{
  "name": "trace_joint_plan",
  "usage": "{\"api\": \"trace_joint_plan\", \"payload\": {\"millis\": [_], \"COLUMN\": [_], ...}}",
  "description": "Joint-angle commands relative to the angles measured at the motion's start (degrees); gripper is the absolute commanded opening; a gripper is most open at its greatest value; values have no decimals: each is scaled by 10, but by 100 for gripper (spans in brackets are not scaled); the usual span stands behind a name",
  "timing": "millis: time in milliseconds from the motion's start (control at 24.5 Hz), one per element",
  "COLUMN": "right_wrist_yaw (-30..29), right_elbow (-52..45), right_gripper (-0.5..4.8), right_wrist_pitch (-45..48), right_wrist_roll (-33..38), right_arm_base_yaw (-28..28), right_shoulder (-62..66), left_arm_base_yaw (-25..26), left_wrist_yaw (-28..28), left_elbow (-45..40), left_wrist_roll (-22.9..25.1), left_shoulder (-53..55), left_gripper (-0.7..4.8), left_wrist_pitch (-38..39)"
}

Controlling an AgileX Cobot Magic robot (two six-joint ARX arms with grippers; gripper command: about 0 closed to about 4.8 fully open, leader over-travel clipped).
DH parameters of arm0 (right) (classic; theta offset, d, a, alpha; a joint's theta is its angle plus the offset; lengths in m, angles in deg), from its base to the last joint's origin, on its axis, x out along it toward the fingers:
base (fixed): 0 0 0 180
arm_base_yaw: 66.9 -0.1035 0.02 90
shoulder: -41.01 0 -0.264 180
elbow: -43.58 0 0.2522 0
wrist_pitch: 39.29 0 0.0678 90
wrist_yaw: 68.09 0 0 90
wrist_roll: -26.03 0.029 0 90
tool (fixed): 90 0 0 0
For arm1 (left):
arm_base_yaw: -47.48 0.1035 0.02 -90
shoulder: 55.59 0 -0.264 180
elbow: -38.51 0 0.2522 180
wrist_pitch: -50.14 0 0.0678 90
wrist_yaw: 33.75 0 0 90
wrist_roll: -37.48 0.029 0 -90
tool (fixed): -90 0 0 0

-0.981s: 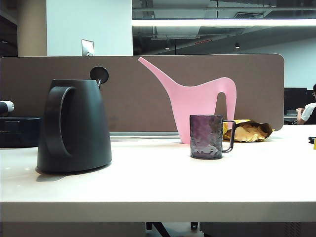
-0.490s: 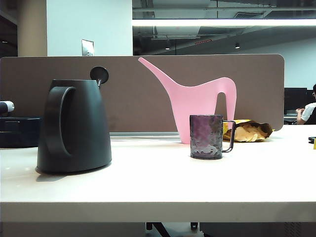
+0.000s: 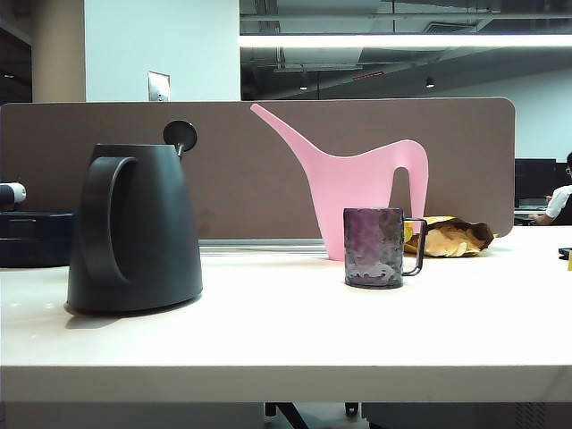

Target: Pour the water from the cup into the kettle.

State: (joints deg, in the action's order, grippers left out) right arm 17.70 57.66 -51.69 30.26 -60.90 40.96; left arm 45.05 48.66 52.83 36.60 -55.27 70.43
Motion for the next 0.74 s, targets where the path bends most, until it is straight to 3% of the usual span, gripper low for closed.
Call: {"api": "trace_joint_plan", "payload": {"millis": [41,735], "right_wrist_yaw": [6,5], "right_elbow": [0,0], "right_gripper": [-6,-4], "right_wrist_pitch": [21,-25], "right_wrist_roll": [-12,-12], "right_arm_base_yaw": [0,0], "right_shoulder": [-1,-1], "left_arm_base_yaw": [0,0], "left_wrist_yaw": [0,-1], "left_elbow": [1,1], "left_wrist_roll": [4,4], "left_shoulder": [0,0], "left_gripper": [-5,-5], "left_wrist_pitch": [-14,-7]}}
